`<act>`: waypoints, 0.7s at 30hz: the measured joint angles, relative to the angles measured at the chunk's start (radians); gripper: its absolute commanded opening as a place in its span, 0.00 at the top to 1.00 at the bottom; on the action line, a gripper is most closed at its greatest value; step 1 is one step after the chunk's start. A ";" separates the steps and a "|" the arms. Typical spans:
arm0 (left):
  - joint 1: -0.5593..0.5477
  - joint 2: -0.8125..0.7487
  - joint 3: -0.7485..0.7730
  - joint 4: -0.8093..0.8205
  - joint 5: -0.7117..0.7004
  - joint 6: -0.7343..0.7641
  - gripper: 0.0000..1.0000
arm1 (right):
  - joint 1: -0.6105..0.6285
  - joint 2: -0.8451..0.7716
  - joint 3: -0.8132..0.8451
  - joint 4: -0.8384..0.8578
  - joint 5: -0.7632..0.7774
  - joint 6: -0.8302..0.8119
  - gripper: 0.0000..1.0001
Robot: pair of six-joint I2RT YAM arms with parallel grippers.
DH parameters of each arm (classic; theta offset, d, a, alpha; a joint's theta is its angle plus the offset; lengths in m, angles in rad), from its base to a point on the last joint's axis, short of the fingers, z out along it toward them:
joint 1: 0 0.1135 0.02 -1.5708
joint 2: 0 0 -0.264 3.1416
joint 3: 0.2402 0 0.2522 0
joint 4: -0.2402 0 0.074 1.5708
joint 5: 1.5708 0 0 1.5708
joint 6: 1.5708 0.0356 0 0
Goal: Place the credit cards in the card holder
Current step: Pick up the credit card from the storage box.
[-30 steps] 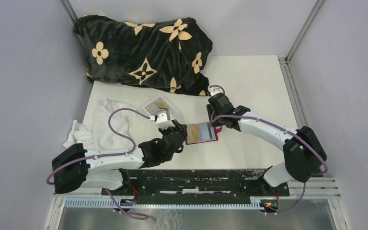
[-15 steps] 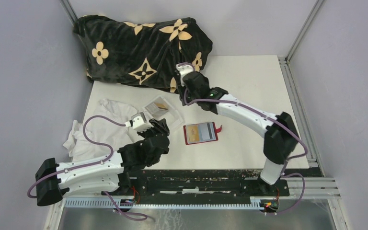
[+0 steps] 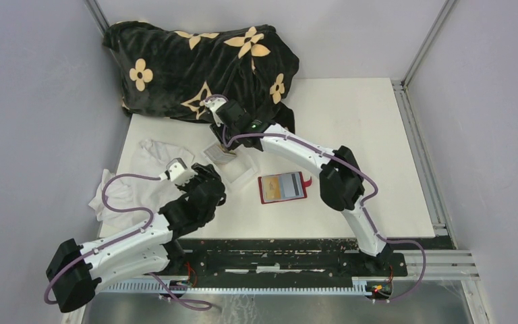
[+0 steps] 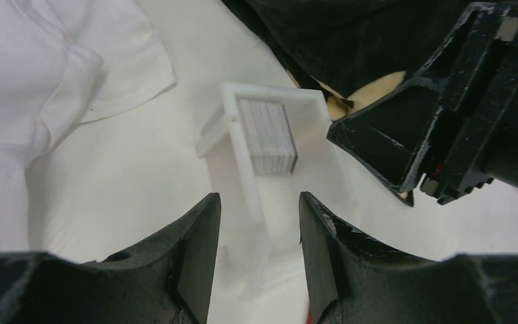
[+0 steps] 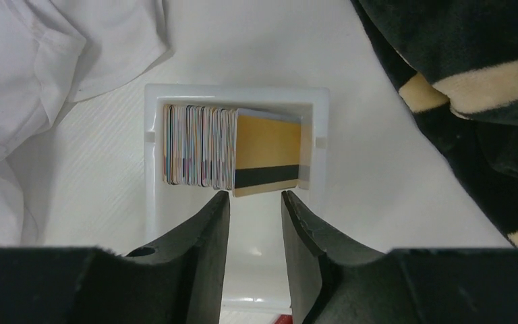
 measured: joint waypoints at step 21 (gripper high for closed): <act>0.280 0.106 -0.067 0.239 0.300 0.098 0.46 | -0.018 0.267 0.314 -0.110 -0.111 0.011 0.57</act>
